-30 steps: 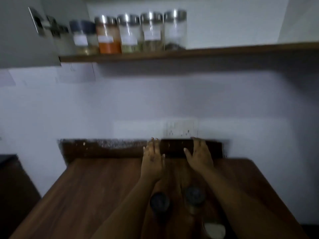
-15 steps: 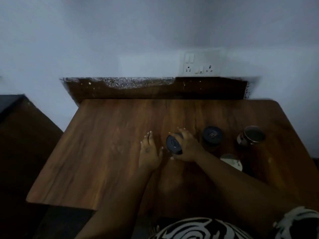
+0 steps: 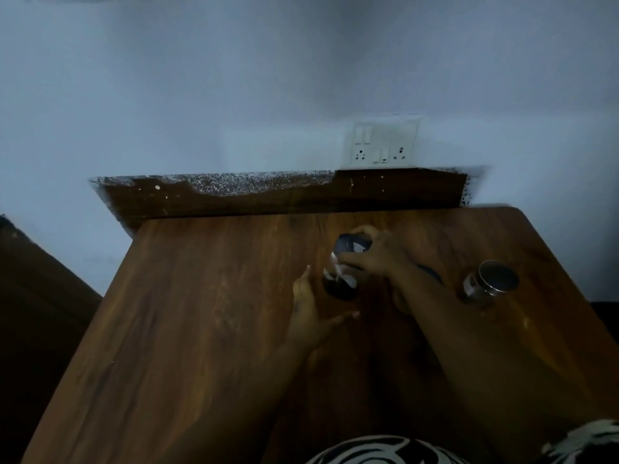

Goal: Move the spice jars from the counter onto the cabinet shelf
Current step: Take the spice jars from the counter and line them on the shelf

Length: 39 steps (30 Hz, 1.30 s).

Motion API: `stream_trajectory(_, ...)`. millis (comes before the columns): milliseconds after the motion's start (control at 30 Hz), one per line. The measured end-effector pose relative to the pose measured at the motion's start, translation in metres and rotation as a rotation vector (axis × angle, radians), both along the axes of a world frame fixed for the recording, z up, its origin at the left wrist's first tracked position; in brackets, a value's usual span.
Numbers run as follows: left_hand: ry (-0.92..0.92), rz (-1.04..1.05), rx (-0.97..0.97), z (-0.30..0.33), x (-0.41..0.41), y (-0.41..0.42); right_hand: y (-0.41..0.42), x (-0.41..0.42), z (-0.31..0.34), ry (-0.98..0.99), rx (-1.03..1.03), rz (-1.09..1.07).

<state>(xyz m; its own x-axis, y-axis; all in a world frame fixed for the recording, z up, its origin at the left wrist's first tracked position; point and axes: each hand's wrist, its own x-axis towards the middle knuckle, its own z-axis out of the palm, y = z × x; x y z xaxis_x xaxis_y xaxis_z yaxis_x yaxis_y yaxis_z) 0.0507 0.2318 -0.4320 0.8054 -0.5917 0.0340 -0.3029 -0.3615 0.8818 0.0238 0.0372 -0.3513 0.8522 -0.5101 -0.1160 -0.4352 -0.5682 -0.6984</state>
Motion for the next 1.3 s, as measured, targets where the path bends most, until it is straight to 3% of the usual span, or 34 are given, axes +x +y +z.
stream_trajectory(167, -0.203, 0.01, -0.178, 0.027, 0.019, -0.011, 0.008, 0.009, 0.024, 0.015, 0.057, -0.134)
stream_trajectory(400, 0.023, -0.081, -0.284, 0.056, 0.05, 0.002, 0.012, 0.013, 0.048, -0.113, 0.382, -0.006)
stream_trajectory(467, -0.16, -0.087, -0.261, 0.063, 0.054, 0.005, 0.015, 0.012, 0.052, -0.185, 0.375, -0.047)
stream_trajectory(533, -0.465, -0.093, -0.166, 0.071, 0.054, 0.004, 0.023, 0.014, 0.055, -0.223, 0.348, -0.107)
stream_trajectory(600, -0.571, -0.089, -0.146, 0.077, 0.053, 0.0, 0.031, 0.018, 0.056, -0.231, 0.351, -0.137)
stream_trajectory(667, -0.429, -0.063, -0.207, 0.085, 0.056, 0.0, 0.036, 0.021, 0.061, -0.232, 0.385, -0.135)
stream_trajectory(800, 0.243, -0.291, -0.369, 0.095, 0.088, 0.007, 0.04, 0.018, 0.076, -0.316, 0.639, -0.074)
stream_trajectory(867, 0.133, -0.323, -0.287, 0.099, 0.088, 0.008, 0.045, 0.021, 0.081, -0.331, 0.577, -0.107)
stream_trajectory(933, -0.158, -0.252, -0.152, 0.1, 0.081, 0.003, 0.053, 0.027, 0.083, -0.323, 0.497, -0.173)
stream_trajectory(967, -0.215, -0.218, -0.152, 0.1, 0.077, 0.003, 0.056, 0.03, 0.084, -0.313, 0.509, -0.191)
stream_trajectory(1000, -0.188, -0.224, -0.17, 0.102, 0.077, 0.004, 0.057, 0.031, 0.085, -0.311, 0.557, -0.184)
stream_trajectory(1133, 0.392, -0.397, -0.35, 0.111, 0.093, 0.012, 0.046, 0.022, 0.096, -0.349, 0.752, -0.05)
stream_trajectory(1167, 0.357, -0.419, -0.328, 0.113, 0.091, 0.013, 0.045, 0.021, 0.096, -0.356, 0.727, -0.047)
stream_trajectory(1300, -0.073, -0.369, -0.216, 0.12, 0.079, 0.006, 0.051, 0.022, 0.094, -0.366, 0.584, -0.163)
